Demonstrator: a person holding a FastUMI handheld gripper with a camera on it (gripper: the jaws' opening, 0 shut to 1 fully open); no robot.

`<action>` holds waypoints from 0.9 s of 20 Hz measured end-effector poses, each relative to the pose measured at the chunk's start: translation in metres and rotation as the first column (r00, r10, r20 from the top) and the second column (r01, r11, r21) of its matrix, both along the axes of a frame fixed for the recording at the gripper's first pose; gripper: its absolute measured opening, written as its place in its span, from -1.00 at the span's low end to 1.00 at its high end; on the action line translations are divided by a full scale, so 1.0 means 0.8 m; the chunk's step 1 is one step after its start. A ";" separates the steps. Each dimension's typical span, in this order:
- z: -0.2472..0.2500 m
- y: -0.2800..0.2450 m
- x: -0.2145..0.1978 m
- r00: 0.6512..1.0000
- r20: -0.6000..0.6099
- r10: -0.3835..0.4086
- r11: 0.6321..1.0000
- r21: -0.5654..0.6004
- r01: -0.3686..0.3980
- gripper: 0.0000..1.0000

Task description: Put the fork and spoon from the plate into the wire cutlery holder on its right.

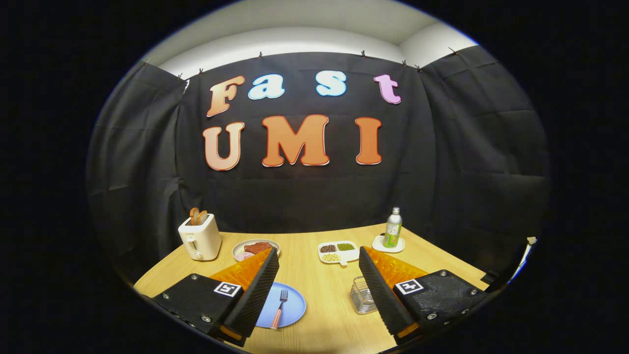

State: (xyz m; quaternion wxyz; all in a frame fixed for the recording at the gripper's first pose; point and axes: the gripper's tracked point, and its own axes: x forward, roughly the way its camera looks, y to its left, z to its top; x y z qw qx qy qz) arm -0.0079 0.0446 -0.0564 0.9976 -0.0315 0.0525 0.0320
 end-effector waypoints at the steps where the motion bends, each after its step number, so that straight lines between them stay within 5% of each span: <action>1: -0.012 0.008 0.001 1.000 -0.016 0.010 1.000 -0.001 -0.010 0.96; 15: -0.224 0.085 0.029 0.949 -0.311 0.062 0.995 -0.059 -0.084 0.97; 18: -0.249 0.089 0.034 0.934 -0.352 0.056 0.993 -0.075 -0.088 0.83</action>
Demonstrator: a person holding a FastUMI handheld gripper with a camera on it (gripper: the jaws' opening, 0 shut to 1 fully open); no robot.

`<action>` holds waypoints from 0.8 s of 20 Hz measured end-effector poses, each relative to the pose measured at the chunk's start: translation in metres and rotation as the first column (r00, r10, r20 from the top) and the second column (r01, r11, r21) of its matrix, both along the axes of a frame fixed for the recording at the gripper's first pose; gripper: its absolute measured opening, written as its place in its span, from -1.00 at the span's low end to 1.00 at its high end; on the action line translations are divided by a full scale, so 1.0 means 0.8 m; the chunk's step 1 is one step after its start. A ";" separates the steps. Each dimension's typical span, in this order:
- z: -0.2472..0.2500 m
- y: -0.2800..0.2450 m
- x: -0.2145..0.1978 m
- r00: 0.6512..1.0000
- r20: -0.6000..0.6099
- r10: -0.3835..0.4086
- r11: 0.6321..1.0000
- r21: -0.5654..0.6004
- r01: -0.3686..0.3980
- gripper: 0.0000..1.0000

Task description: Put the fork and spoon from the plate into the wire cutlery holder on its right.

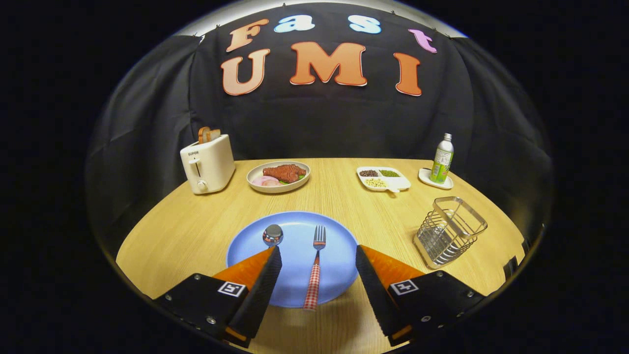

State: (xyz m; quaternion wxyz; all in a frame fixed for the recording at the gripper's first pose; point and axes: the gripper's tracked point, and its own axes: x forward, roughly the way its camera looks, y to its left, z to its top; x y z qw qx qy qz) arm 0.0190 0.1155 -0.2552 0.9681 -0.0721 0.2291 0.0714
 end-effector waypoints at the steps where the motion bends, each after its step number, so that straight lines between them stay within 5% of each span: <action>1: -0.006 0.001 0.003 1.000 -0.007 0.001 1.000 -0.013 -0.001 0.78; 10: -0.056 -0.002 0.003 0.993 -0.120 -0.018 0.997 -0.070 0.010 0.00; 16: -0.071 0.002 -0.003 0.986 -0.165 -0.015 0.997 -0.072 0.003 -0.33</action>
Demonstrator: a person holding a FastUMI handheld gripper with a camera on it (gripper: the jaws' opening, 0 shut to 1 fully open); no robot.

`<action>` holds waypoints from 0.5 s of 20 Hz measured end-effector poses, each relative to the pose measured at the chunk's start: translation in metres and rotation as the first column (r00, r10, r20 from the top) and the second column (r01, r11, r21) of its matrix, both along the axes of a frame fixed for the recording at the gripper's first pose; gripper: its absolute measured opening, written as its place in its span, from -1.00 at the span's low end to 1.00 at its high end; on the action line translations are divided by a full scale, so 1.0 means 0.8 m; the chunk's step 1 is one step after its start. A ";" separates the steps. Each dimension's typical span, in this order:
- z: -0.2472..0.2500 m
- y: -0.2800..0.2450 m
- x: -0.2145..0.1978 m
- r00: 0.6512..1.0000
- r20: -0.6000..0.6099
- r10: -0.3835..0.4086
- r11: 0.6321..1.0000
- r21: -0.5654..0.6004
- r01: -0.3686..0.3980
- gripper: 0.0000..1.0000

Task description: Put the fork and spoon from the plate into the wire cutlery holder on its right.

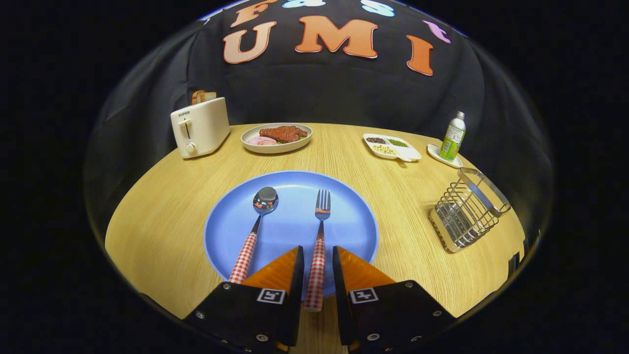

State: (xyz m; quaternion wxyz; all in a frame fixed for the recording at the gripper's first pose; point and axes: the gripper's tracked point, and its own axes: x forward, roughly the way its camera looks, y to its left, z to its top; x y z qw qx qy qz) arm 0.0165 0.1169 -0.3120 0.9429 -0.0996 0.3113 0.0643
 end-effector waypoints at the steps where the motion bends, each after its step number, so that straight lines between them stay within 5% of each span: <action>1: -0.002 -0.001 0.000 1.000 -0.005 -0.002 1.000 -0.002 0.002 -0.37; 4: -0.003 -0.003 0.003 1.000 -0.009 -0.019 1.000 -0.001 0.019 -0.69; 10: 0.016 0.002 0.009 1.000 0.003 -0.013 1.000 0.026 0.013 -0.88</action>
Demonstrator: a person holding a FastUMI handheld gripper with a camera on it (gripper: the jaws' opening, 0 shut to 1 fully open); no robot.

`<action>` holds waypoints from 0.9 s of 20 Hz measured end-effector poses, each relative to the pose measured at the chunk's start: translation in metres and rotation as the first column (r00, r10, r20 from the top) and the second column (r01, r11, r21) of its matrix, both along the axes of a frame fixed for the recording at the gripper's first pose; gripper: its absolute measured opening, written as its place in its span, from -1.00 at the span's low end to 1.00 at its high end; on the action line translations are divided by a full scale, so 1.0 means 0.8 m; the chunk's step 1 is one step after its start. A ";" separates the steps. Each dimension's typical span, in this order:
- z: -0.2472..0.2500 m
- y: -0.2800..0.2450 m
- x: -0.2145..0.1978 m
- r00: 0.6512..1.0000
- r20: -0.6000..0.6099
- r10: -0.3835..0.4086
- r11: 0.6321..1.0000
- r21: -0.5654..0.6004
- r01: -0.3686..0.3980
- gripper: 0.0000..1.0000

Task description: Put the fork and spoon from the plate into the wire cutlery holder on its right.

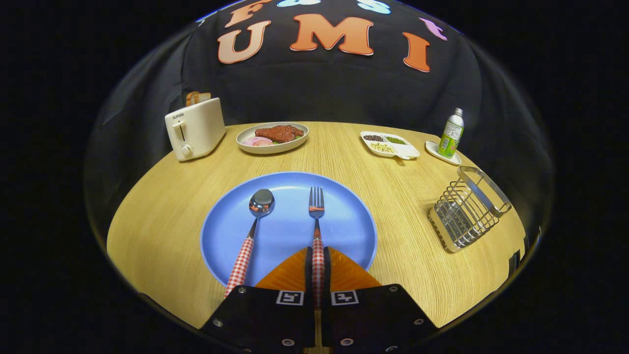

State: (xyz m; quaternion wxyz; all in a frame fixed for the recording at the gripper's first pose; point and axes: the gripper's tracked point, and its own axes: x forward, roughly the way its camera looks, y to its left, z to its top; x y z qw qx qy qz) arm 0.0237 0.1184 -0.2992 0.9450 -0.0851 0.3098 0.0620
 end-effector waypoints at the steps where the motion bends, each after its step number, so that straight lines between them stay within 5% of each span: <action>1: 0.008 0.000 0.000 1.000 0.000 0.009 1.000 0.009 -0.009 -0.88; 14: 0.178 -0.122 -0.014 0.989 -0.055 0.139 0.990 0.043 -0.136 -0.88; 18: 0.217 -0.189 -0.012 0.988 -0.100 0.115 0.993 0.041 -0.111 -0.88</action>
